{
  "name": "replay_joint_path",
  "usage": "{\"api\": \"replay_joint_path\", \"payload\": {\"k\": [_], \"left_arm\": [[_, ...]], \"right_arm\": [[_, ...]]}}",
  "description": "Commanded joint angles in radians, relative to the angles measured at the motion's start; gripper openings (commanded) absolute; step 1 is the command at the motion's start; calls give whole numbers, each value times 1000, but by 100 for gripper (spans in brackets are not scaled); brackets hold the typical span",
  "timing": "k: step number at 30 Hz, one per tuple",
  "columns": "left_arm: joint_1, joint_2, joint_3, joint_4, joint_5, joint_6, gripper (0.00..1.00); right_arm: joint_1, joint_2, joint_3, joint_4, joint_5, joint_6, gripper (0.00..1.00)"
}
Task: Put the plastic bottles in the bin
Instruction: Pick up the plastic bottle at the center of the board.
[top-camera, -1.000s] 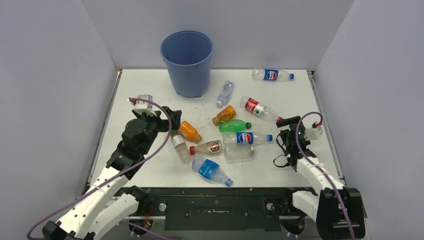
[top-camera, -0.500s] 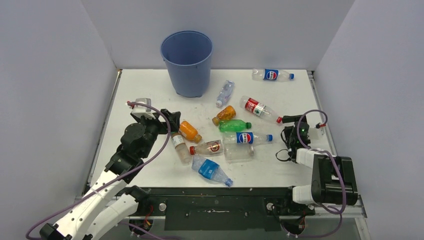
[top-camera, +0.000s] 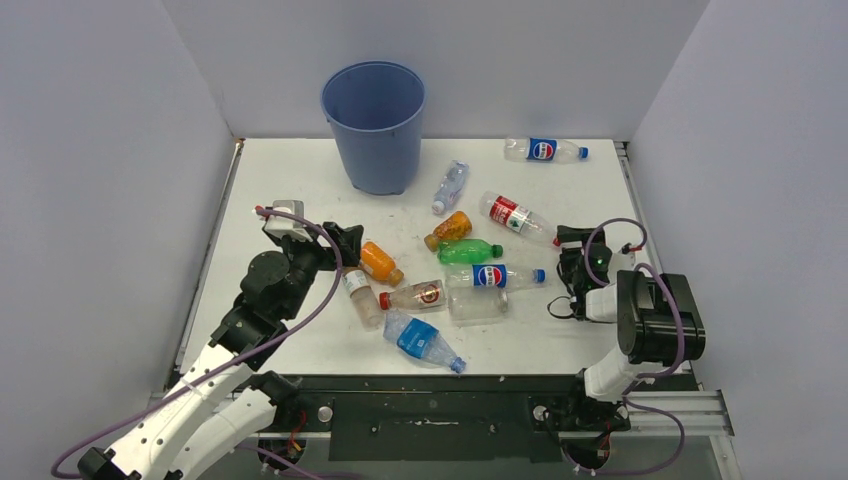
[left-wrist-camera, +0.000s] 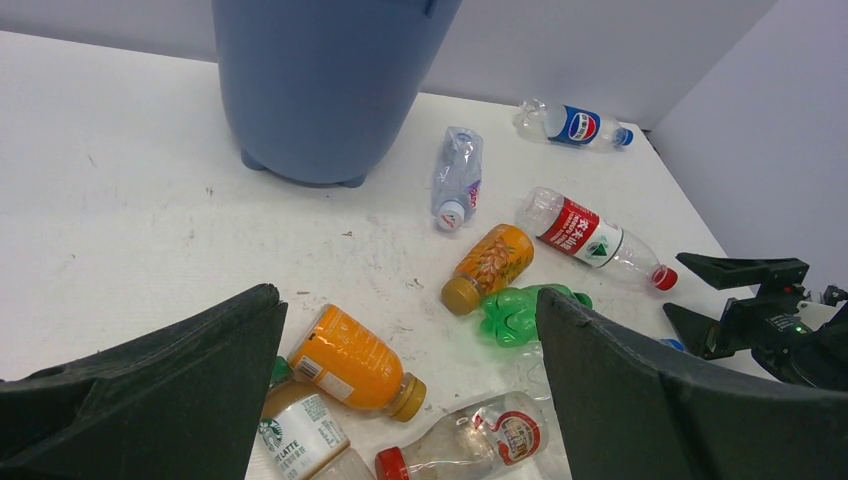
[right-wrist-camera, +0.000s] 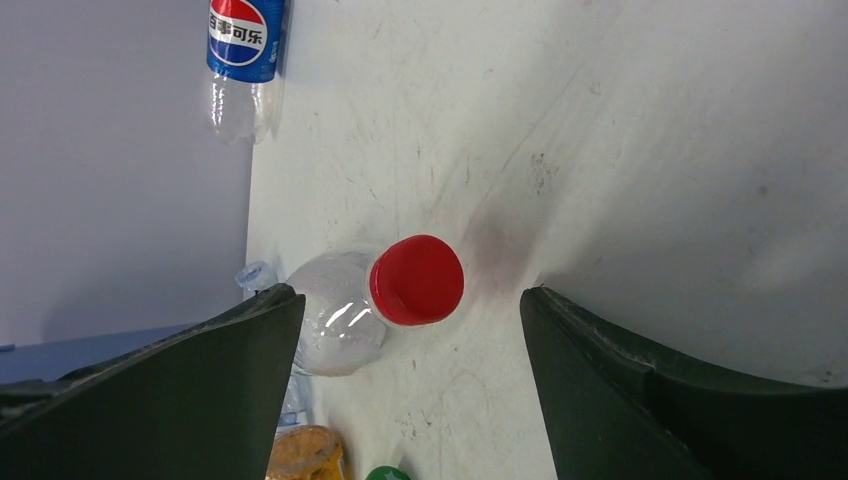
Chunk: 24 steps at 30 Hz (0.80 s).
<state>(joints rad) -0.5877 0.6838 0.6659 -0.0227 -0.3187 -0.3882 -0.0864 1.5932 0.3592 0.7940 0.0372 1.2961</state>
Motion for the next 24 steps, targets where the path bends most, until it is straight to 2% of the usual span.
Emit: {"api": "replay_joint_path", "payload": {"k": [1, 12, 21, 24], "left_arm": [[-4, -6, 7, 56, -13, 14, 96], [-6, -3, 6, 58, -7, 22, 96], [-11, 2, 6, 57, -6, 25, 96], [-12, 1, 7, 57, -6, 26, 96]], "right_arm": [[-3, 57, 19, 55, -16, 11, 80], [-1, 165, 24, 147, -29, 35, 65], [-3, 189, 17, 203, -76, 38, 33], [-7, 167, 14, 211, -82, 29, 17]]}}
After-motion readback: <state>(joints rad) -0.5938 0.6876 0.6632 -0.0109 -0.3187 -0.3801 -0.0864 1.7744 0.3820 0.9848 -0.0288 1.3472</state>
